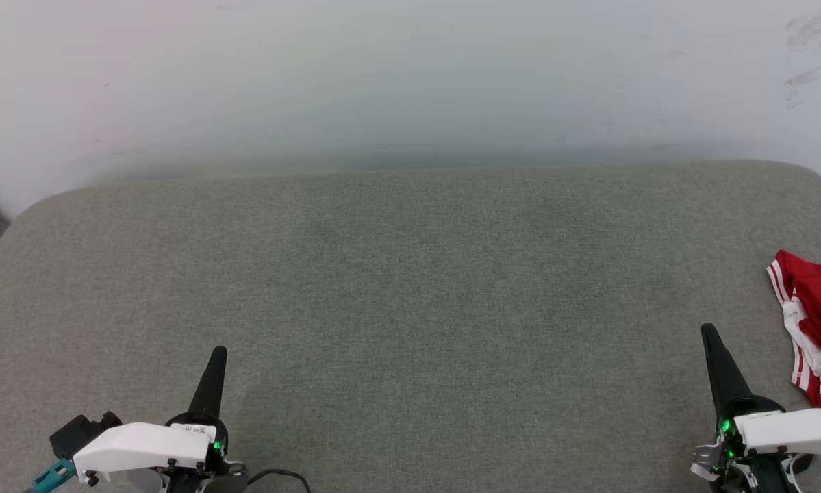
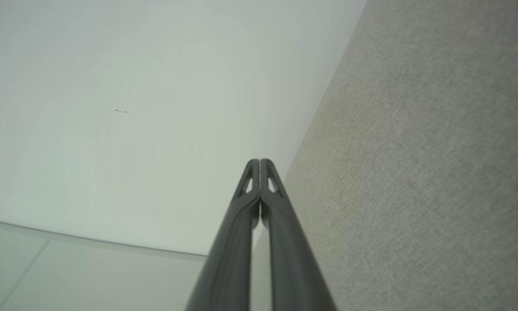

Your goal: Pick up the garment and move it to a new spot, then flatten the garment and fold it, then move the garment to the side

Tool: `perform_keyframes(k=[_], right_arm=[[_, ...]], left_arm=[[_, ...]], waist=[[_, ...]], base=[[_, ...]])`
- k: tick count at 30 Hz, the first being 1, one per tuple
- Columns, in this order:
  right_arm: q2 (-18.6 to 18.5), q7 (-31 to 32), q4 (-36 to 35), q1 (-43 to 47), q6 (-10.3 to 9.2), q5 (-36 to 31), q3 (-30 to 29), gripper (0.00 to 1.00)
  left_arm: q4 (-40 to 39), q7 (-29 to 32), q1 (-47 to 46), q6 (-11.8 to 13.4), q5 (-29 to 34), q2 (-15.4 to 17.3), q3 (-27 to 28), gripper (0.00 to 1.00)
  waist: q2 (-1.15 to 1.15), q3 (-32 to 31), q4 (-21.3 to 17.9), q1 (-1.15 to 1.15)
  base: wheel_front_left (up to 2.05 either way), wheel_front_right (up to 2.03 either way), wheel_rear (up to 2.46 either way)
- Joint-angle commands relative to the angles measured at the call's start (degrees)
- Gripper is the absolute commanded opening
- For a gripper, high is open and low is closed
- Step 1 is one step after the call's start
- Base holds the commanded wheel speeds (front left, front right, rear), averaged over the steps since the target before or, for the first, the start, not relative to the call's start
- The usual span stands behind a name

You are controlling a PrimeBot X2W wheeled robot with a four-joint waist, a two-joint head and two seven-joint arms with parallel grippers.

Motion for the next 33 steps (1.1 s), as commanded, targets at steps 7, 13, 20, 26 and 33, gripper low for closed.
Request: perform_keyframes(k=[7,13,20,26,33], right_arm=[[0.1,1.1,0.4,-1.8,-0.01,4.4,-0.3,0.0],[0.2,1.9,0.8,-2.1,-0.01,7.1,-0.5,0.0],[0.3,2.7,1.2,-2.6,-0.01,10.1,-0.6,0.0],[0.3,3.3,1.5,-3.0,-0.01,12.2,-0.7,0.0],[0.4,4.1,1.9,-3.4,-0.02,14.9,-0.9,0.0]], left_arm=[[0.4,1.2,-1.7,-0.7,-4.4,0.2,0.6,0.0],[0.8,1.9,-2.3,-1.1,-7.2,0.1,0.9,0.0],[1.2,2.7,-2.7,-1.4,-10.3,0.1,1.2,0.0],[1.5,3.3,-3.2,-1.6,-12.5,0.1,1.4,0.0],[1.9,3.9,-3.6,-2.0,-15.3,0.0,1.7,0.0]], waist=[[0.0,0.0,0.0,0.0],[0.0,0.1,0.0,0.0],[0.0,0.1,-0.1,0.0],[0.0,0.1,-0.1,0.0],[0.0,0.2,-0.1,0.0]], base=[[0.0,0.0,0.0],[0.0,0.0,0.0],[0.0,0.0,0.0],[0.0,0.0,0.0],[0.0,0.0,0.0]])
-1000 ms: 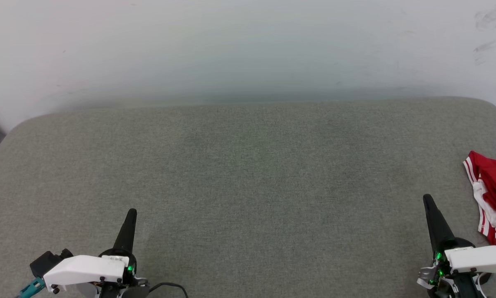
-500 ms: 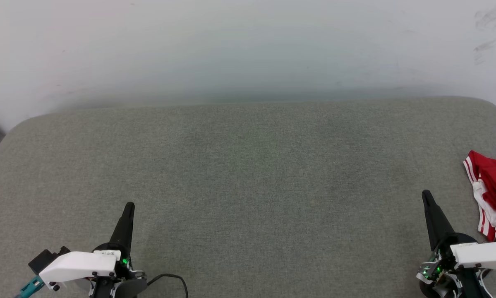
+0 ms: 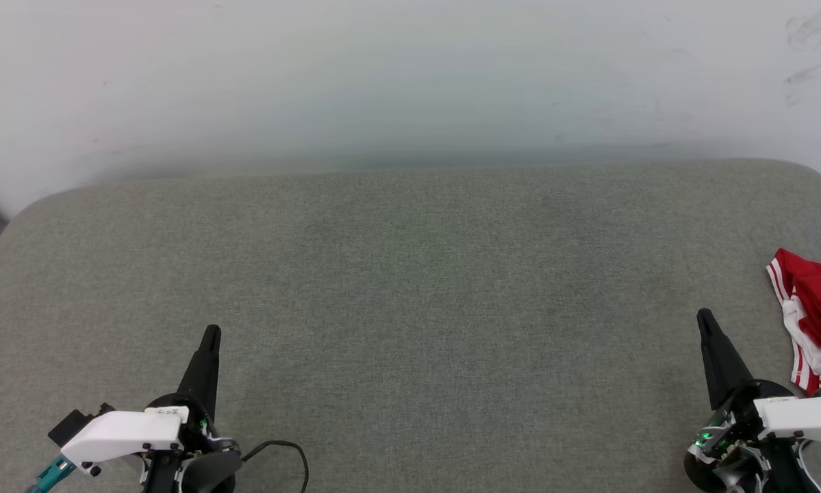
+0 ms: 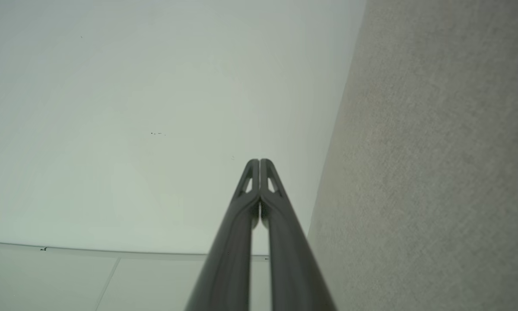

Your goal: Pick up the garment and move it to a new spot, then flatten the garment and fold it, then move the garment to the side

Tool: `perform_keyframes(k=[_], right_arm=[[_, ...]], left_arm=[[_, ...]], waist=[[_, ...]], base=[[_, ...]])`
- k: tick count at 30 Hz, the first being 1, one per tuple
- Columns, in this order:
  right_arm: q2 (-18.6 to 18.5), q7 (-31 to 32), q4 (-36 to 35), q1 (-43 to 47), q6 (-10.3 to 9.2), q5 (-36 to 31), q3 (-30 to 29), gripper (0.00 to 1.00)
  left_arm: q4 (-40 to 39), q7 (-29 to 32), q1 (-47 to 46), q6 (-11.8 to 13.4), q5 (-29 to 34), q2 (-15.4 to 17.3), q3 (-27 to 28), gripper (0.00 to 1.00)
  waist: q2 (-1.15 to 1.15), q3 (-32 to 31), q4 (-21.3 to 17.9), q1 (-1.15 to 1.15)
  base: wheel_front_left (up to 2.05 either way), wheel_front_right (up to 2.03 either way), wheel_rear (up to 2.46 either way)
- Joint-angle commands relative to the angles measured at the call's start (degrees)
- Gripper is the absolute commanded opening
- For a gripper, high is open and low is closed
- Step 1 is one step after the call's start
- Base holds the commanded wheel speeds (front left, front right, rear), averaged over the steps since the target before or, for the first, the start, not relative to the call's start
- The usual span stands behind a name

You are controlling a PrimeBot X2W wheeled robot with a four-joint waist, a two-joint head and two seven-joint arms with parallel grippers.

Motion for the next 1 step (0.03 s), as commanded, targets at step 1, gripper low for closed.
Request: perform_keyframes(k=[1], right_arm=[[0.3,0.3,0.2,-0.9,-0.02,1.0,-0.1,0.0]], left_arm=[[0.2,0.3,-0.7,-0.4,-1.0,0.0,0.3,0.0]], waist=[[0.0,0.0,0.0,0.0]], base=[[0.0,0.0,0.0]])
